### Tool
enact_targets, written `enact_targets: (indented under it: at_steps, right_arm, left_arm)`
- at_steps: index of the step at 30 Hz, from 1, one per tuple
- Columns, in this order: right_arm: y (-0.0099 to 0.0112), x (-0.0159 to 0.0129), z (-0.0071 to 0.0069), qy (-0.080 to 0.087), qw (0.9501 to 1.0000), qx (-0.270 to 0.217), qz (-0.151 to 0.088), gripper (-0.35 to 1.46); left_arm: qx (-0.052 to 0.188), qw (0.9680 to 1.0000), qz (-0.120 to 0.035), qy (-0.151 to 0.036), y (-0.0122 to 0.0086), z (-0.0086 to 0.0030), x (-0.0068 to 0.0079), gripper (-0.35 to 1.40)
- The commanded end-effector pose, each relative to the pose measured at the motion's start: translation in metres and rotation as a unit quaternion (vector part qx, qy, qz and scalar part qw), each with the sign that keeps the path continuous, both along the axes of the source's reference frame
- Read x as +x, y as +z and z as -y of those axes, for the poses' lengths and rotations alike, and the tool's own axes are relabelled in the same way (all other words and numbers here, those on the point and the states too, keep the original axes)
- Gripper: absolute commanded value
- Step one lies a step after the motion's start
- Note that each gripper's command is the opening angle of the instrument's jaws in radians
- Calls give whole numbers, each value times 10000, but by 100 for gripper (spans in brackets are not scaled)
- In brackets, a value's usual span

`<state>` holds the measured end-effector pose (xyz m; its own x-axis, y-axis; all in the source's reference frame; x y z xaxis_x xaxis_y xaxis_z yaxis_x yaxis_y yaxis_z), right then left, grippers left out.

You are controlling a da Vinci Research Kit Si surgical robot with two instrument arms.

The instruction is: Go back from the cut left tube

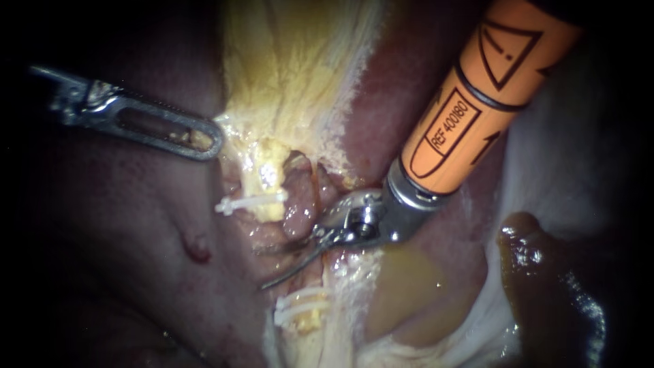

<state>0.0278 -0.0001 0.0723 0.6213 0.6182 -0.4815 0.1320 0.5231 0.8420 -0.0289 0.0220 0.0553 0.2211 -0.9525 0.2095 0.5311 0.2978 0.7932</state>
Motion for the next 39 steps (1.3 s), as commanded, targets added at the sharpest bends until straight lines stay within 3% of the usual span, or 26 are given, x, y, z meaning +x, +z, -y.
enact_targets:
  at_steps: [1,7,11,14,16,17,22,25,28,32,35,39]
  right_arm:
    - [-2,0,0,19,10000,-16,0,141]
    - [-12,-11,0,125,9996,-233,-62,143]
    - [-24,-32,-4,337,9963,-764,-184,143]
    - [-33,-52,-11,567,9904,-1245,-206,143]
    - [-40,-67,-15,805,9817,-1719,-165,143]
    - [-43,-73,-17,835,9775,-1932,-157,143]
    - [-60,-106,-29,690,9575,-2794,200,143]
    - [-68,-122,-37,624,9495,-3055,360,143]
    - [-74,-137,-43,620,9447,-3191,423,145]
    - [-82,-152,-51,604,9422,-3261,481,145]
    - [-87,-162,-55,523,9458,-3182,392,145]
    - [-90,-171,-59,521,9466,-3158,389,145]
  left_arm:
    - [1,10000,0,2,0,0,0,-35]
    - [1,10000,1,3,0,0,0,-35]
    - [1,10000,2,4,0,0,1,-35]
    - [1,10000,2,5,0,0,1,-35]
    - [1,10000,2,6,1,0,2,-35]
    - [1,10000,3,6,1,0,2,-35]
    - [1,10000,4,7,1,0,2,-35]
    - [1,10000,3,7,2,0,2,-35]
    - [1,10000,4,8,1,0,2,-35]
    - [1,10000,3,7,1,0,2,-35]
    - [1,10000,3,7,1,0,2,-35]
    - [0,10000,2,5,2,0,1,-35]
